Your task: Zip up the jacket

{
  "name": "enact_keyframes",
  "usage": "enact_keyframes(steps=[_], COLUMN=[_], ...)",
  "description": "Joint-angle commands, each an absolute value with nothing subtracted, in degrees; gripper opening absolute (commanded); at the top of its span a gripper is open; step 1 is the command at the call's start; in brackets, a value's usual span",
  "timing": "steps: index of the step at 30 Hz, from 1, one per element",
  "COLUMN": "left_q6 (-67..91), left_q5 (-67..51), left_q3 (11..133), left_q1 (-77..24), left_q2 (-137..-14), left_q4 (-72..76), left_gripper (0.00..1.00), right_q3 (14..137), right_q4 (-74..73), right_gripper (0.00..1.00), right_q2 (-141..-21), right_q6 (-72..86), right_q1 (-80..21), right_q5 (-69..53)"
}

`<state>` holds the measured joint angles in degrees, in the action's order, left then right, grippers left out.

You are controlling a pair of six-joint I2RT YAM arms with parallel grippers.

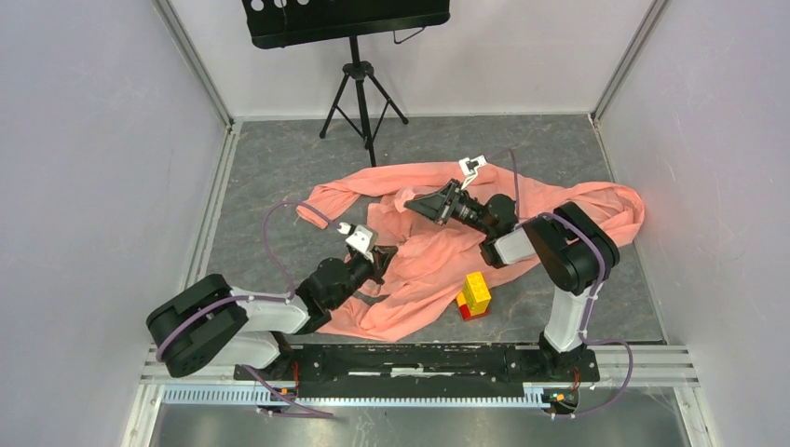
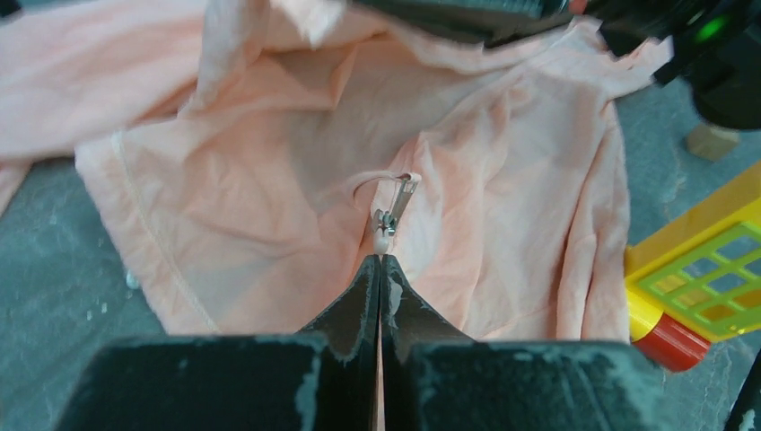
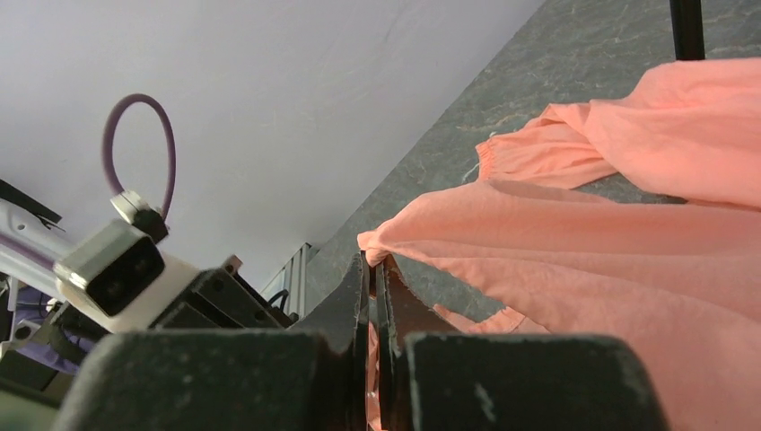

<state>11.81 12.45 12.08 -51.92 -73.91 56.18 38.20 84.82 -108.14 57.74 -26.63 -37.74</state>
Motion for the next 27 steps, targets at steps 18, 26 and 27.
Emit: enact_keyframes(steps=[18,26,27], left_q6=[-10.0,2.0,3.5], left_q5=[-4.1,-0.2,-0.2], left_q3=[15.3,14.7,14.5], left_q1=[-45.7,-44.7,-44.6], left_q2=[-70.1,-75.0,-75.1], left_q4=[71.0,83.1,83.4], left_gripper=[0.02,0.02,0.02], right_q3=[30.2,31.7,31.9], right_q4=[112.1,112.1,112.1], right_gripper=[0.00,0.00,0.00], right_q2=[-96.1,-92.5,-92.1], right_q6=[53.0,52.7,52.2], right_q1=[-25.6,-26.1,-26.2], right_q5=[-38.5,-36.3,-36.2])
